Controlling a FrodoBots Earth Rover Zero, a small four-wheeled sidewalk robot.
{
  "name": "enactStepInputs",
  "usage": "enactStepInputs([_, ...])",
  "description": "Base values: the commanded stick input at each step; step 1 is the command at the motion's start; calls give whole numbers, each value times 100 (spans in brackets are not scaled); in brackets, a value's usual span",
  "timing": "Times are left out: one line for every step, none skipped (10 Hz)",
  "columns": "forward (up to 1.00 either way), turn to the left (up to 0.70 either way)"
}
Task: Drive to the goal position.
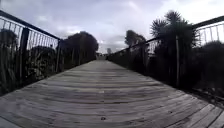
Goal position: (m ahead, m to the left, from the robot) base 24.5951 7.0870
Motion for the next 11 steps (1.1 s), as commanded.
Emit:
enactStepInputs([7,0])
enactStepInputs([7,0])
enactStepInputs([7,0])
enactStepInputs([7,0])
enactStepInputs([7,0])
enactStepInputs([7,0])
enactStepInputs([7,0])
enactStepInputs([7,0])
enactStepInputs([7,0])
enactStepInputs([7,0])
enactStepInputs([7,0])
